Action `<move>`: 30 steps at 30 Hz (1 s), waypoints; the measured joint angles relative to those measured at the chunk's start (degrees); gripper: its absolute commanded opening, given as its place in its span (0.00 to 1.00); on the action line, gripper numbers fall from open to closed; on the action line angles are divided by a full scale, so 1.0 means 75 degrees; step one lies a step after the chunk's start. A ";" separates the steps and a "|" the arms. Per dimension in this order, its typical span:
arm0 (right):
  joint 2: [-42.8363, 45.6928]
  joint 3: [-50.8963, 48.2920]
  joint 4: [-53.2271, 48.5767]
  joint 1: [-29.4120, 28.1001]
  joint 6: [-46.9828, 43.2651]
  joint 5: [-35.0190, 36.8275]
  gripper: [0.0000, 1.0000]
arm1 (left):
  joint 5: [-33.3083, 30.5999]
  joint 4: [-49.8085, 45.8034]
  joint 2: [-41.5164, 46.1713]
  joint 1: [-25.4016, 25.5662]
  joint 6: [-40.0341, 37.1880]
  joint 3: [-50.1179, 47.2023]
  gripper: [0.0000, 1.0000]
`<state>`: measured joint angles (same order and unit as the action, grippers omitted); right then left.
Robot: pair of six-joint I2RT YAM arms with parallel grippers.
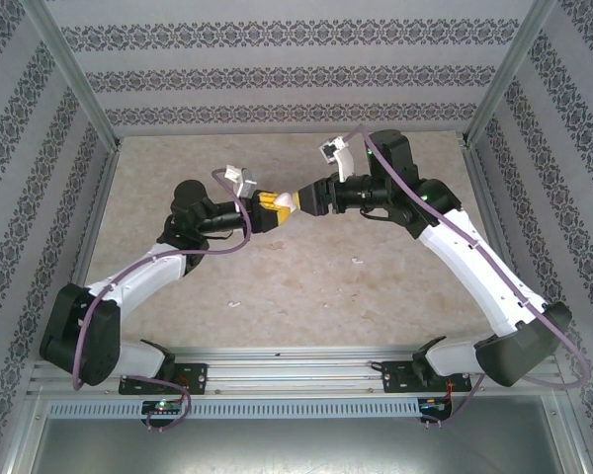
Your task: Insert the wireless bluetooth earbuds into the charging case
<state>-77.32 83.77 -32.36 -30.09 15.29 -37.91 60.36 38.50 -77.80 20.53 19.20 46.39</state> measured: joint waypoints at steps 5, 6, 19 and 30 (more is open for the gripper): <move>0.0082 -0.0006 -0.0315 0.0029 -0.0752 -0.0726 0.57 | 0.0886 -0.0565 0.0090 -0.0347 -0.0079 0.0064 0.03; 0.0111 -0.0006 -0.0323 0.0041 -0.0836 -0.0866 0.56 | 0.1055 -0.0627 0.0090 -0.0396 -0.0076 0.0108 0.03; 0.0254 -0.0137 -0.0376 0.0041 -0.1247 -0.1571 0.54 | 0.2710 0.0052 -0.0131 -0.0504 0.0877 0.0682 0.03; -0.0434 0.0274 -0.0385 -0.0052 -0.1559 -0.1754 0.54 | 0.3083 0.0134 -0.0178 -0.0504 0.1107 0.0682 0.03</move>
<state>-80.58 85.82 -35.24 -30.48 3.60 -51.07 83.48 39.51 -79.13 16.75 27.51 51.51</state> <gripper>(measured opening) 0.543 0.230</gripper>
